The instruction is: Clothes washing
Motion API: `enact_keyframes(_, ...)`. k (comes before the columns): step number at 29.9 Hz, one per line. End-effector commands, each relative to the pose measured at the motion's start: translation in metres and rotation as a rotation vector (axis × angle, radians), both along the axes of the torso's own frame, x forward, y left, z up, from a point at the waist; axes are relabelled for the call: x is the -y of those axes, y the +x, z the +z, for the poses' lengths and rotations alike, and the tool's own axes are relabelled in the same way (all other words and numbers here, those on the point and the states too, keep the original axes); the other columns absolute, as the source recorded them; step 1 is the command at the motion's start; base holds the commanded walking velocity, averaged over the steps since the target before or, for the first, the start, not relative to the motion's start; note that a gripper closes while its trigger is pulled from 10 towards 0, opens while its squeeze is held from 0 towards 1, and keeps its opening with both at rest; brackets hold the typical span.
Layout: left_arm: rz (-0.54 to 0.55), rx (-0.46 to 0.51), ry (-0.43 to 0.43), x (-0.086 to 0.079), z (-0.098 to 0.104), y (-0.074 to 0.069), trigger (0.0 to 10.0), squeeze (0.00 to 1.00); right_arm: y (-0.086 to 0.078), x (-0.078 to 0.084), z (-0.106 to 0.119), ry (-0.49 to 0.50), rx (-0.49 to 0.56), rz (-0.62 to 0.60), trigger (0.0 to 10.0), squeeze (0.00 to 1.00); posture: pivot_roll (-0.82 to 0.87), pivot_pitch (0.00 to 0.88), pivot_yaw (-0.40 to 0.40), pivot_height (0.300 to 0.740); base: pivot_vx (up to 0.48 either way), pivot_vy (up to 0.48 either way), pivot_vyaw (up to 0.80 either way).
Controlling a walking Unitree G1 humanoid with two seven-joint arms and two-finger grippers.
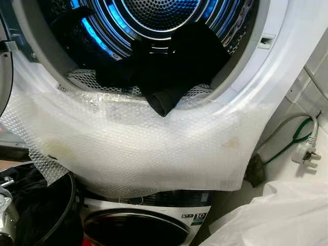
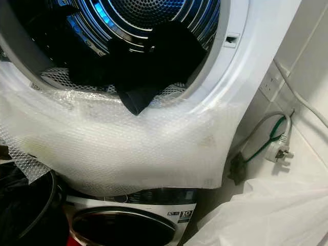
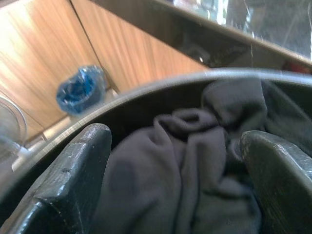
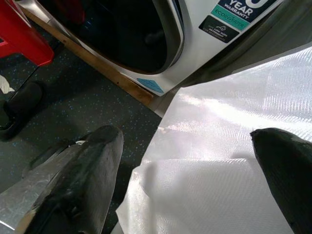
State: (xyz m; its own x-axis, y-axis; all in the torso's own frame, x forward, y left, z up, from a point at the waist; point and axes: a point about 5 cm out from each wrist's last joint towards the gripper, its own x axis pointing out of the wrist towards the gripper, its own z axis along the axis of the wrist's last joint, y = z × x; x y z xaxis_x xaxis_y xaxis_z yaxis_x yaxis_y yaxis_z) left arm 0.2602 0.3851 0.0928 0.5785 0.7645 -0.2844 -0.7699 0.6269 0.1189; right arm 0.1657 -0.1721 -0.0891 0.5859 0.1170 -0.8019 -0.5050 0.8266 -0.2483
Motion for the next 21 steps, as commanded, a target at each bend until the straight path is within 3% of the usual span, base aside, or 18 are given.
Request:
enact_keyframes(1, -0.008, -0.013, -0.045, 0.003, -0.005, 0.001, 10.0, 1.0, -0.001, 0.003, 0.0, -0.009, -0.008, 0.002, 10.0, 0.0, 0.05, 0.0, -0.085, 0.74, 0.0, 0.0, 0.0)
enact_keyframes(11, 0.008, -0.052, -0.11, 0.006, -0.018, -0.002, 10.0, 1.0, -0.007, 0.007, -0.002, -0.013, -0.015, -0.006, 10.0, 0.0, 0.02, 0.0, -0.095, 0.74, 0.0, 0.0, 0.0)
enact_keyframes(12, 0.013, -0.045, -0.127, 0.008, -0.02, -0.001, 10.0, 0.0, -0.008, 0.009, -0.002, -0.016, -0.015, -0.009, 10.0, 0.0, 0.01, 0.0, -0.101, 0.74, 0.0, 0.0, 0.0)
enact_keyframes(21, 0.064, -0.039, -0.175, 0.015, -0.031, 0.0, 10.0, 0.0, -0.005, 0.025, 0.002, -0.042, -0.002, -0.012, 10.0, 0.0, -0.02, 0.0, -0.137, 0.74, 0.0, 0.0, 0.0)
